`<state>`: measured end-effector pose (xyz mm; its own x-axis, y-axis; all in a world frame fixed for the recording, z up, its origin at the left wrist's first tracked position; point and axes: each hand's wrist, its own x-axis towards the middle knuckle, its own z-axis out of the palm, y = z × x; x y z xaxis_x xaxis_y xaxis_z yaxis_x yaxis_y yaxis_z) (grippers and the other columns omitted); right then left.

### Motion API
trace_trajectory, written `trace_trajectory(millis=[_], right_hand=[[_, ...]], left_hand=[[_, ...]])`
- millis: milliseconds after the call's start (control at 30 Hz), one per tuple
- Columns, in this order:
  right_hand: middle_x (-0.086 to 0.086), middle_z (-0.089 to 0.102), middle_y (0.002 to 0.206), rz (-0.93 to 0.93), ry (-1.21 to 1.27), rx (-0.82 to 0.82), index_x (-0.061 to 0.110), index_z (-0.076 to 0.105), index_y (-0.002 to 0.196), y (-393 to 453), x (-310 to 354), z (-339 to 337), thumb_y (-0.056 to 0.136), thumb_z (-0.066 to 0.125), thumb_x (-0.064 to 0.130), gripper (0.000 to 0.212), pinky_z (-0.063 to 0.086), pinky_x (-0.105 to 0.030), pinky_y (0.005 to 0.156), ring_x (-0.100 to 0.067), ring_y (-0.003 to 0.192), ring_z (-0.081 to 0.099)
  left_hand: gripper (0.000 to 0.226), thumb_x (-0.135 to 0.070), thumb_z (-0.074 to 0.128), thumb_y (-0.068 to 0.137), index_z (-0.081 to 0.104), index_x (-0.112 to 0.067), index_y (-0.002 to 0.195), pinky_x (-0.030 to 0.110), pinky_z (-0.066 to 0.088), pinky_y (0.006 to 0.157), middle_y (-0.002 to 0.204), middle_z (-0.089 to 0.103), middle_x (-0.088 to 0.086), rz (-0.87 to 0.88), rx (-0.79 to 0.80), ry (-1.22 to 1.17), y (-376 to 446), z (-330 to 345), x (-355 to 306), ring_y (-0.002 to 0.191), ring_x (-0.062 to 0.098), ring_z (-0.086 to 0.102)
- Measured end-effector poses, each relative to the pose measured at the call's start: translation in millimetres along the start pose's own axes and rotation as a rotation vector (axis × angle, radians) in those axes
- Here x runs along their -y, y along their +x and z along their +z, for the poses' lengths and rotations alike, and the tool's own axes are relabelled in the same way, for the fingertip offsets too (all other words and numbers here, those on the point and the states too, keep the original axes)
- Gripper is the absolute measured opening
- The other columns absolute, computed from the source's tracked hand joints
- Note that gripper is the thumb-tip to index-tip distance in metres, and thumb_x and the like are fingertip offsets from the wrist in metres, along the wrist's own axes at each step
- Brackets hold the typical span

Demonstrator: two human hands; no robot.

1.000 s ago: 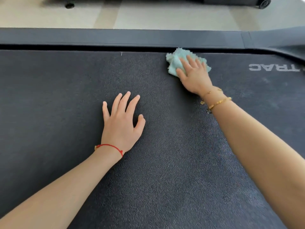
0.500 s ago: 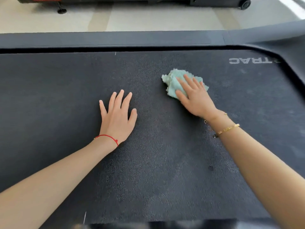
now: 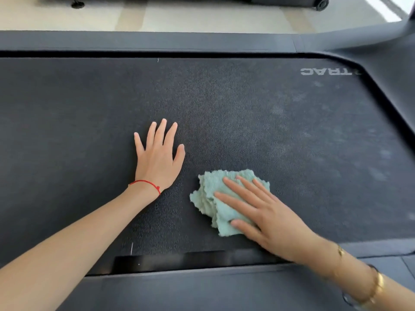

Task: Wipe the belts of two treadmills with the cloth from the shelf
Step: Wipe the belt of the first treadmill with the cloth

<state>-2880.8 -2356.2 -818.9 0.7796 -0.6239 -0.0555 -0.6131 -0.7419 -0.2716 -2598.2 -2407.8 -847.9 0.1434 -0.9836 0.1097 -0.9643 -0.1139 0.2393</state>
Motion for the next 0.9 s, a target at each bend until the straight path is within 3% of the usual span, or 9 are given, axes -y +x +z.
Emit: trace_trajectory(millis=[133, 233, 400, 500, 633, 733, 900], right_hand=[[0.006, 0.013, 0.163, 0.161, 0.006, -0.069, 0.038, 0.021, 0.153, 43, -34, -5, 0.1, 0.024, 0.056, 0.056, 0.008, -0.045, 0.122, -0.021, 0.151, 0.008], [0.004, 0.017, 0.163, 0.259, -0.026, -0.125, 0.035, 0.025, 0.153, 53, -22, 6, 0.1, 0.025, 0.053, 0.056, 0.006, -0.047, 0.122, -0.027, 0.15, 0.011], [0.01, 0.007, 0.164, -0.023, 0.028, -0.059, 0.039, 0.016, 0.154, 1, 42, 17, 0.104, 0.03, 0.05, 0.054, -0.002, -0.039, 0.123, -0.019, 0.152, 0.001], [0.013, 0.004, 0.163, -0.048, 0.051, -0.027, 0.041, 0.014, 0.154, 0, 27, 10, 0.103, 0.029, 0.053, 0.054, -0.001, -0.035, 0.123, -0.015, 0.151, 0.002], [-0.001, 0.019, 0.162, 0.246, 0.031, -0.188, 0.033, 0.028, 0.152, 49, -42, 2, 0.098, 0.024, 0.058, 0.059, -0.001, -0.033, 0.121, -0.026, 0.149, 0.018], [-0.002, 0.02, 0.162, 0.454, 0.023, -0.255, 0.033, 0.028, 0.152, 72, -56, 0, 0.094, 0.019, 0.058, 0.064, -0.002, -0.039, 0.12, -0.03, 0.15, 0.013], [0.005, 0.016, 0.163, 0.148, 0.024, -0.171, 0.034, 0.026, 0.153, 25, 12, 17, 0.102, 0.03, 0.047, 0.052, 0.004, -0.044, 0.123, -0.024, 0.151, 0.011]], left_hand=[[0.059, -0.042, 0.031, 0.101, 0.022, -0.023, 0.156, 0.058, 0.0, 0.12, 0.165, 0.015, 0.003, -0.015, -0.013, -0.012, -1, -1, -2, 0.153, 0.022, 0.007], [0.059, -0.042, 0.031, 0.102, 0.022, -0.023, 0.157, 0.058, 0.001, 0.121, 0.165, 0.016, 0.003, -0.017, -0.012, -0.007, -1, 0, -2, 0.153, 0.023, 0.007], [0.058, -0.04, 0.034, 0.102, 0.025, -0.022, 0.156, 0.058, 0.001, 0.12, 0.164, 0.019, 0.004, -0.011, -0.027, -0.012, -1, 1, -2, 0.152, 0.023, 0.01], [0.057, -0.04, 0.035, 0.102, 0.026, -0.021, 0.156, 0.058, 0.001, 0.12, 0.164, 0.02, 0.004, -0.011, -0.036, -0.02, -2, 0, -2, 0.152, 0.024, 0.011], [0.057, -0.04, 0.034, 0.102, 0.026, -0.021, 0.155, 0.057, 0.002, 0.121, 0.164, 0.02, 0.005, -0.011, -0.036, -0.014, -3, -1, -1, 0.152, 0.024, 0.011], [0.057, -0.041, 0.032, 0.102, 0.025, -0.021, 0.156, 0.056, 0.002, 0.121, 0.164, 0.019, 0.004, -0.013, -0.031, -0.012, -3, -1, -1, 0.152, 0.023, 0.01], [0.057, -0.039, 0.035, 0.101, 0.029, -0.02, 0.154, 0.057, 0.004, 0.121, 0.163, 0.023, 0.005, -0.009, -0.059, -0.031, -3, 1, 0, 0.151, 0.024, 0.013]])
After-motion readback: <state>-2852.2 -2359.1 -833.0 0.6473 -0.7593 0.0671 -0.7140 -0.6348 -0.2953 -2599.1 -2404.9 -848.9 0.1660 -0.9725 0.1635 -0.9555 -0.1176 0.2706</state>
